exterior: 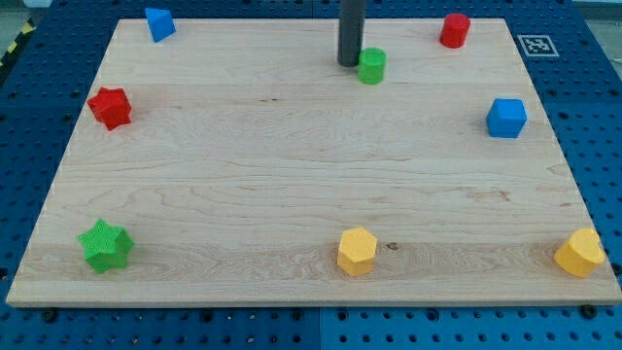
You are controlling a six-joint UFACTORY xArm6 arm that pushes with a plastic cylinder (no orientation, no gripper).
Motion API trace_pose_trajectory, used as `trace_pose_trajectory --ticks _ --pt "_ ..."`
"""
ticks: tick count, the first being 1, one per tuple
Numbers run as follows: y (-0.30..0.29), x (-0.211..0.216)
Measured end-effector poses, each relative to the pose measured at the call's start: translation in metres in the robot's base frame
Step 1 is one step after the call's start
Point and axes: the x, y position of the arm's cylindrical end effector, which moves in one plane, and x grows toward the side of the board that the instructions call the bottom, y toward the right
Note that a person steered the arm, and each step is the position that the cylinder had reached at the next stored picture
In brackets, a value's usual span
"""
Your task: Push the red circle towards green circle
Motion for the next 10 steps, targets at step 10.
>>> trace_pose_trajectory --ticks 10 --pt "0.141 -0.103"
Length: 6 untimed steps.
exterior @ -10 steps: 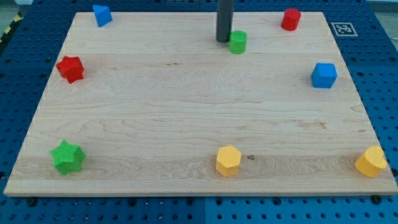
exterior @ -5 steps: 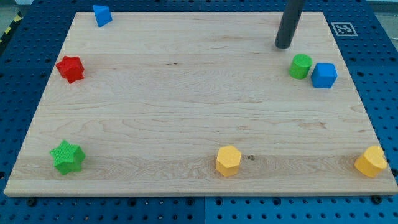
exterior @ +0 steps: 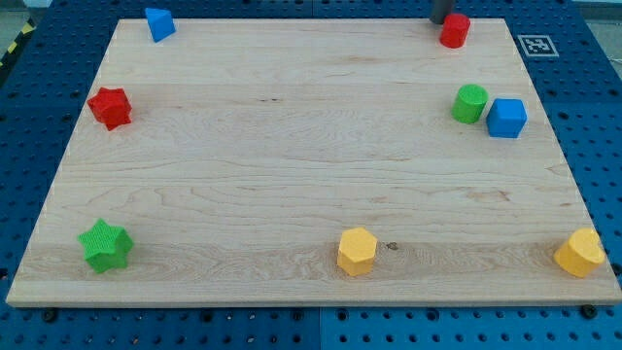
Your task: Push the red circle towards green circle
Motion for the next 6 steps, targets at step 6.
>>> trace_pose_trajectory --ticks 6 --pt "0.026 0.142"
